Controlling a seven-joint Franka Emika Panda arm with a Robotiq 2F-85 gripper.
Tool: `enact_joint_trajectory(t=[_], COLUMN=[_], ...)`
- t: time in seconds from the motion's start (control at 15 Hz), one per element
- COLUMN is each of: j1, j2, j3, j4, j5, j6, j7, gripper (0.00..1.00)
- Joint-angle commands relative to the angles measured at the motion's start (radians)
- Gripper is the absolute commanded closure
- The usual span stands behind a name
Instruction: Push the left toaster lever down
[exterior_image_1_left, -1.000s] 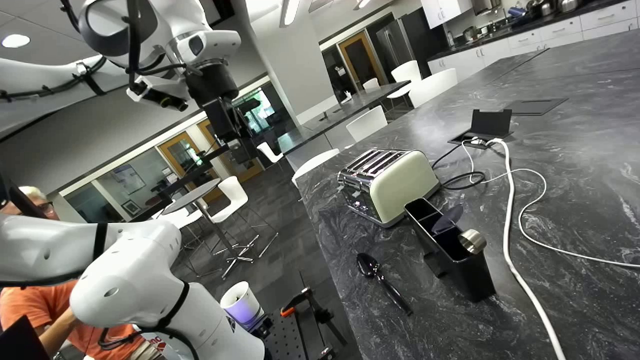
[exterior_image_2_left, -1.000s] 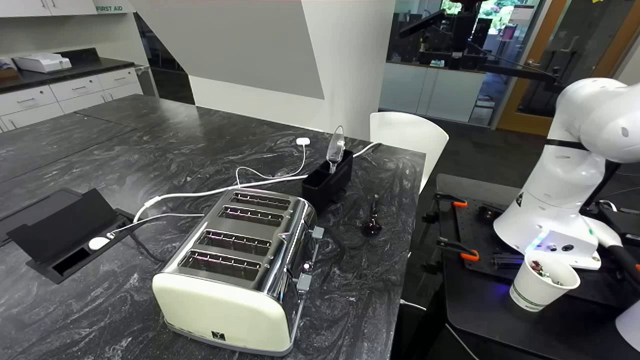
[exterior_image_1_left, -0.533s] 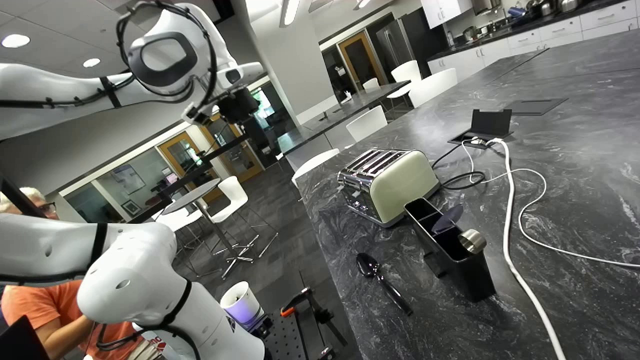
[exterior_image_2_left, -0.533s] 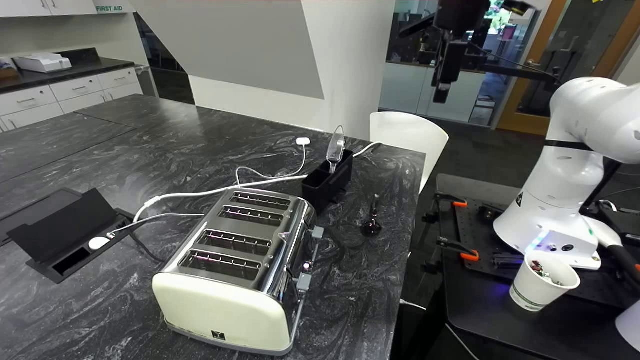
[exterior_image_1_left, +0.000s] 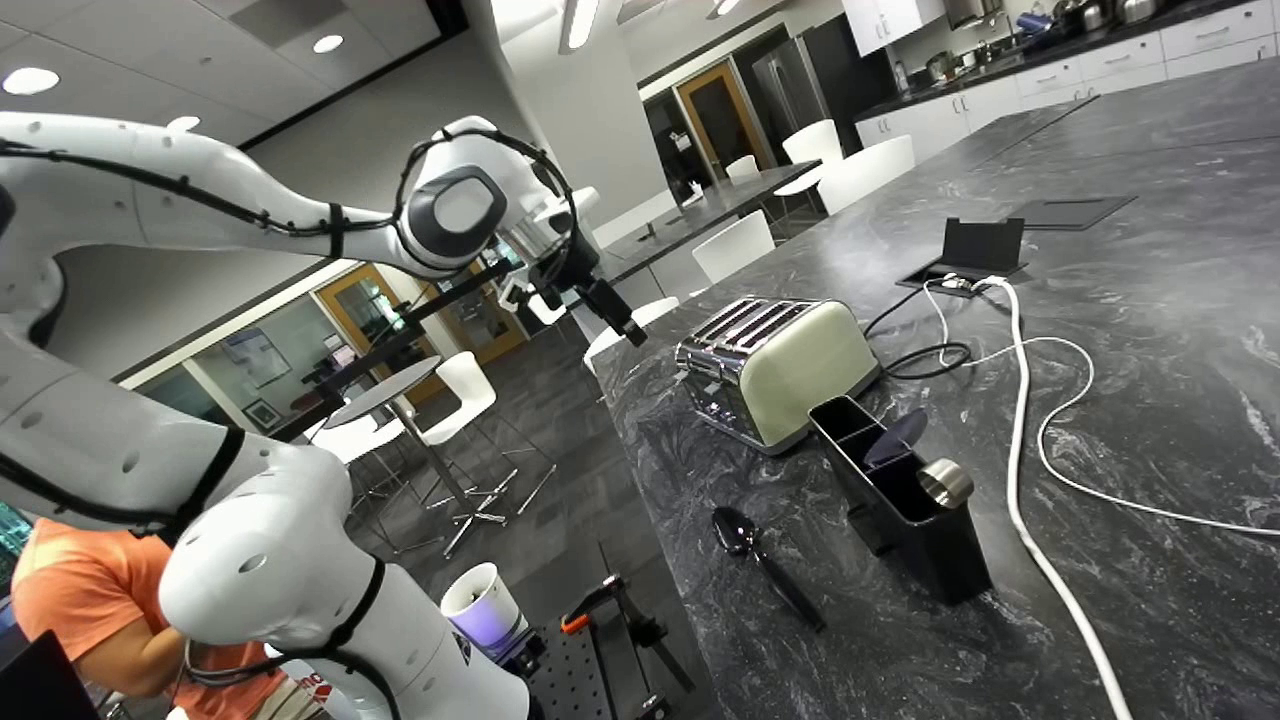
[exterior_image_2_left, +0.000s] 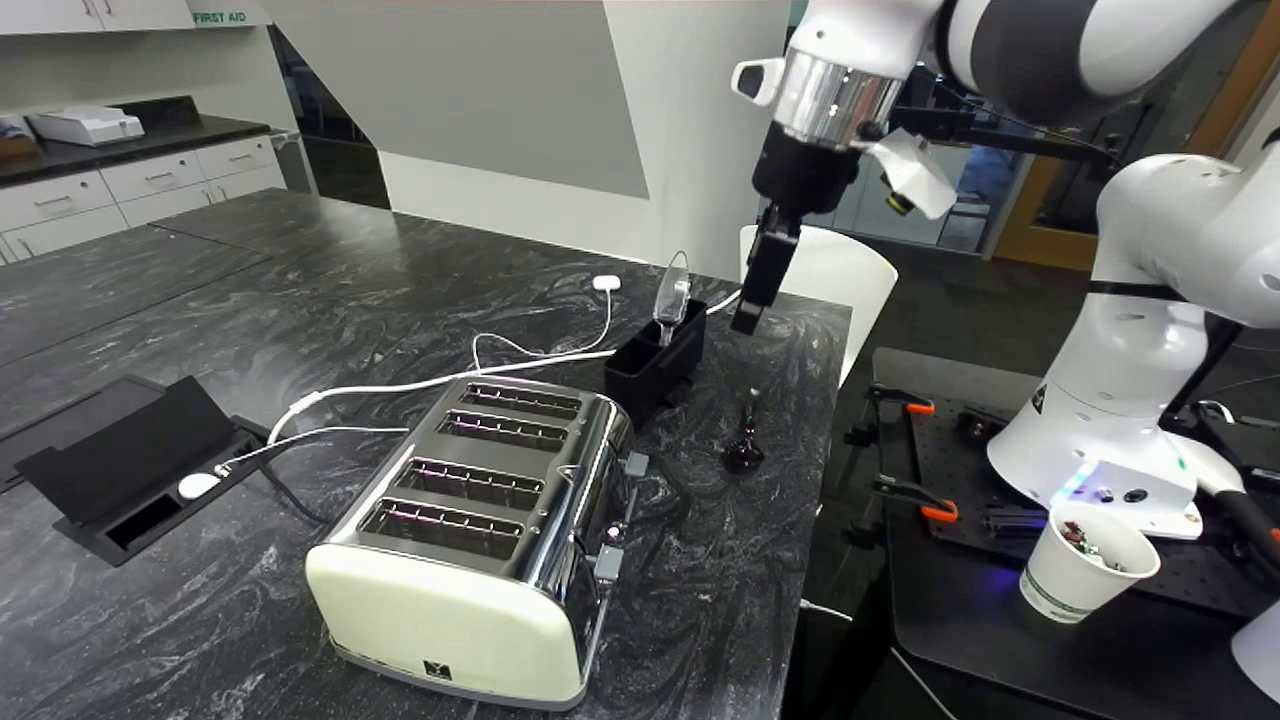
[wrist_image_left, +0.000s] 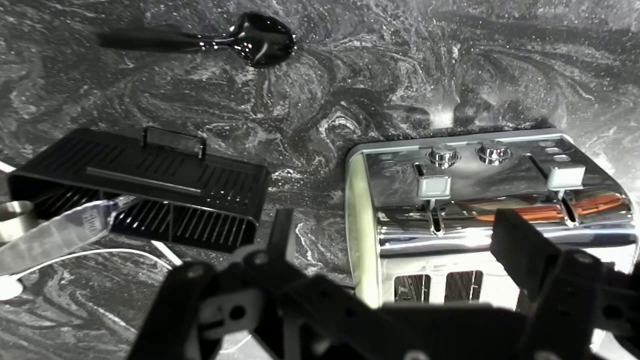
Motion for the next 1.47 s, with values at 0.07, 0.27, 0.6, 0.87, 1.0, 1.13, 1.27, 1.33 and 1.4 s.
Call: enact_joint_trajectory(t=[0.07,0.27,0.6,0.87,1.0,1.13,1.27,1.33,1.4], j1=[-0.009,-0.004,0.090,0.180,0.225,0.266,0.295,0.307,0.317], j2=[0.208,0.313,0.485,0.605,0.651,0.682,0.703,0.712,0.717], j3=[0.076,0.112,0.081,0.035,0.011,-0.015,-0.034,-0.042,-0.049], j4=[0.066,0.110,0.221,0.312,0.352,0.389,0.418,0.432,0.444], j5=[-0.100,-0.233,-0.348,-0.329,-0.331,-0.339,-0.329,-0.325,-0.325], j6=[0.123,0.152,0.136,0.127,0.127,0.134,0.144,0.145,0.146], j7=[0.206,0.396,0.545,0.534,0.520,0.519,0.511,0.508,0.506], gripper=[0.00,0.00,0.00,0.00,0.25,0.34,0.50,0.59,0.66])
